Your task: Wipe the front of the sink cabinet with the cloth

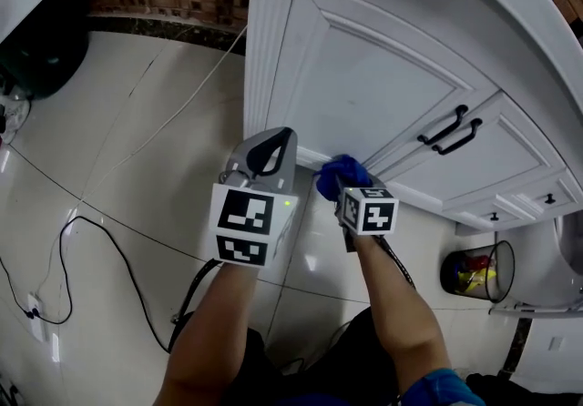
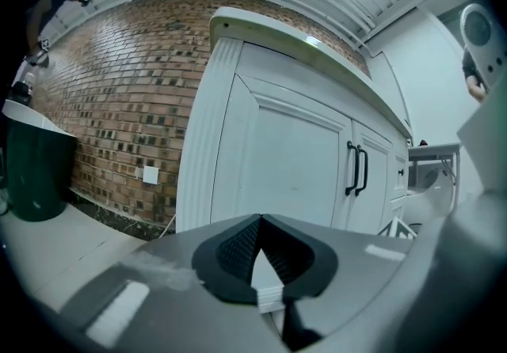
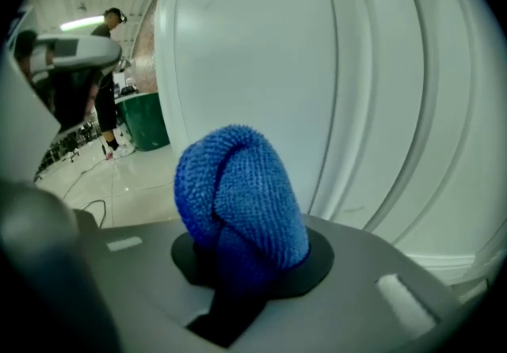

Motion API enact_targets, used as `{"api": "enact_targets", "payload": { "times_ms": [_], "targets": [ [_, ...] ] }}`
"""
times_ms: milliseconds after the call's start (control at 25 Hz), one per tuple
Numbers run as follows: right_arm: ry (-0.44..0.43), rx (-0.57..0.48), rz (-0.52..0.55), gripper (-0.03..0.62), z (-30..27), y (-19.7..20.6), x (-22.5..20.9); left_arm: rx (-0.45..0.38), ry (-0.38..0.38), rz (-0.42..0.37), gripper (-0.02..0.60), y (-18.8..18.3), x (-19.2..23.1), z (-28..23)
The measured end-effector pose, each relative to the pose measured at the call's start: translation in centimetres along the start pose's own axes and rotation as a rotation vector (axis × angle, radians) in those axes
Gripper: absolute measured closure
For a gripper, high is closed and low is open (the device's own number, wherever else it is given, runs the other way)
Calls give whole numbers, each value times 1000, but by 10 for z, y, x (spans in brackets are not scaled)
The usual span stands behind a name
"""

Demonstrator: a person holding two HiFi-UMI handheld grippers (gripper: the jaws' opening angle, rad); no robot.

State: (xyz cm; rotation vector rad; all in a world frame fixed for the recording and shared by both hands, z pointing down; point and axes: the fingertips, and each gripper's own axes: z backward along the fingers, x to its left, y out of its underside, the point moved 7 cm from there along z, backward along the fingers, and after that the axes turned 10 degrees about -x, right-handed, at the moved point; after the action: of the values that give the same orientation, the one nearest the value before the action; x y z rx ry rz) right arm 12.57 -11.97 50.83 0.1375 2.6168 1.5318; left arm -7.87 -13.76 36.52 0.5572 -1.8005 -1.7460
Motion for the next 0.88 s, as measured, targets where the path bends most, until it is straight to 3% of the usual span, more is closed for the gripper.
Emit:
{"api": "enact_targets", "payload": {
  "times_ms": [120,240,320,400,520,720,880],
  "targets": [
    [-74,-170,94,519,36,-52,32,-71,-11,7,580,-14,-1,1],
    [-88,-394,251,519,82,-109,60,-209,-19,-51,580,-42,-7,8],
    [-47,-554,296,519,110,-145,63,-309,-14,-134,580,-63,-15,13],
    [17,-712,313,519,135,-179,58,-342,5,-207,580,-73,-23,16],
    [94,-876,306,520,164,-219,51,-363,19,-225,580,-76,-28,17],
    [97,-988,275,533,182,-269,50,-413,30,-198,580,-84,-22,23],
    [119,-959,264,533,175,-275,48,-414,-1,-167,580,-80,-11,23]
  ]
}}
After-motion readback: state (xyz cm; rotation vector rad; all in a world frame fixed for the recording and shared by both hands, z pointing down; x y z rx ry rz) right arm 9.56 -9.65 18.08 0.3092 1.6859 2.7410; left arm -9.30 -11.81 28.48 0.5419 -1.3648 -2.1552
